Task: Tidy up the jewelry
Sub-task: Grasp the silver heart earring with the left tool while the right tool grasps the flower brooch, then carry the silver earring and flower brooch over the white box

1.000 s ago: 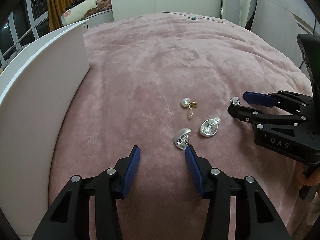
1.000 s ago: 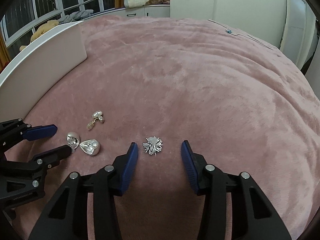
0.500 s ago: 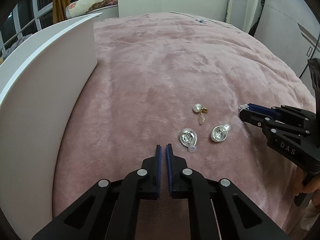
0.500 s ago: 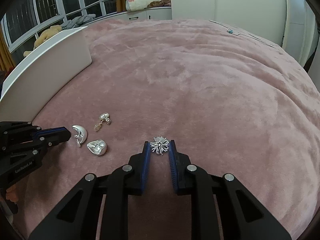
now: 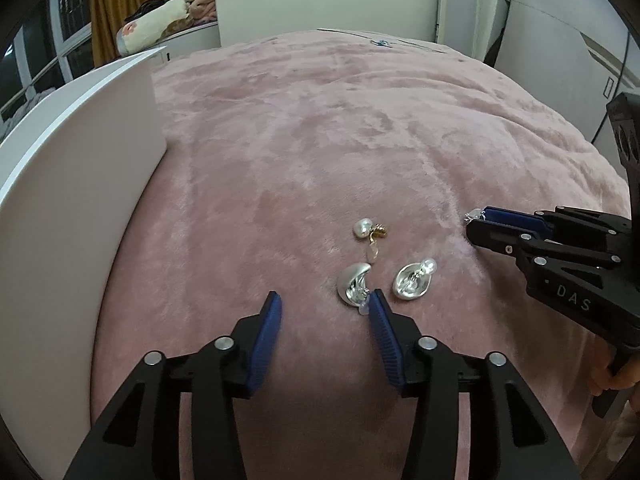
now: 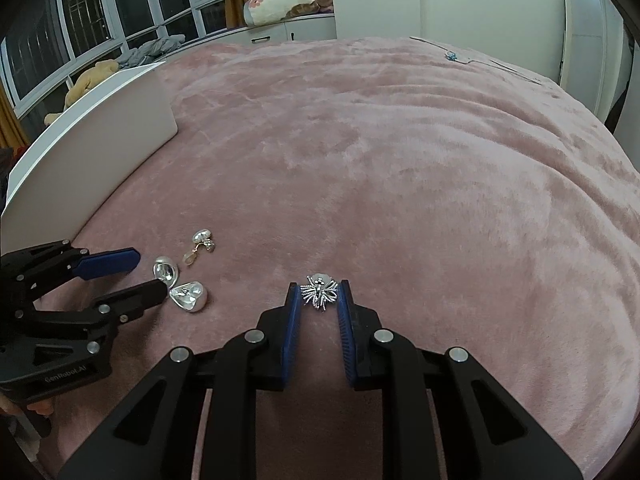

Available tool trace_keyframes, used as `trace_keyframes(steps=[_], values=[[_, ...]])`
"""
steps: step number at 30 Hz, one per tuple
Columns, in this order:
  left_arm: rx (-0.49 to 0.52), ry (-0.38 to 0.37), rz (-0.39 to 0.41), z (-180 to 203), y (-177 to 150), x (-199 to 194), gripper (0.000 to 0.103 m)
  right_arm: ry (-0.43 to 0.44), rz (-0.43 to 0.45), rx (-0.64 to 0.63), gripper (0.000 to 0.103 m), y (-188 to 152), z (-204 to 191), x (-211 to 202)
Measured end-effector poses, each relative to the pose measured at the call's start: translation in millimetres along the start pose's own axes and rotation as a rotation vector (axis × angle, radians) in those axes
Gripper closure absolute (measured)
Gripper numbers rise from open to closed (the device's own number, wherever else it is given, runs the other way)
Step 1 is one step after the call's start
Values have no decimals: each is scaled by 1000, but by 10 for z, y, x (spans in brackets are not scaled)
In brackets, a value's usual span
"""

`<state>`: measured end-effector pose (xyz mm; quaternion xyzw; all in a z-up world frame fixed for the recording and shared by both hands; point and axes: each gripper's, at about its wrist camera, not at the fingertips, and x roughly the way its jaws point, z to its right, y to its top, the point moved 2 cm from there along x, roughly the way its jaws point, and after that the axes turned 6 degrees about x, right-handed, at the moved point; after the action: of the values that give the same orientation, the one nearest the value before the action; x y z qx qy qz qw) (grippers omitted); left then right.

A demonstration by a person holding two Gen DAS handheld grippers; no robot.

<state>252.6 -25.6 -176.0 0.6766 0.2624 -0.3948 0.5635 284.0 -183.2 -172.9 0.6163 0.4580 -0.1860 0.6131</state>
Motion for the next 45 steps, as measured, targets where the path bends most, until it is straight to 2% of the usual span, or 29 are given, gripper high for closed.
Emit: trace_keyframes(steps=[4,8,10,13,15,16,24,28,39,45], values=[[9,-8,3,28,31,25,45,3,1,3,84,1,11,5],[14,-5,-2,31,41,73,46,6,0,8,84,-1,15,14],[20,-6,-1,31,48,101,49,7,0,8,84,-1,12,15],[13,4,-5,1,56,121,63,10,0,9,84,0,16,20],[-8,5,-7,-47,51,119,78,14,1,13,84,-2,19,22],[-16,0,-9,-74,50,120,81,16,2,15,84,0,27,20],[-15,-33,-22,-138,54,-5,81,19,21,6,84,-7,-61,-154],[-11,-38,6,-145,36,-213,81,29,48,-5,84,13,-172,-372],[-5,-32,156,-394,103,-1160,81,72,170,-79,84,235,-744,-1068],[-13,21,231,-710,146,-1696,81,107,252,-141,84,463,-1214,-1408]])
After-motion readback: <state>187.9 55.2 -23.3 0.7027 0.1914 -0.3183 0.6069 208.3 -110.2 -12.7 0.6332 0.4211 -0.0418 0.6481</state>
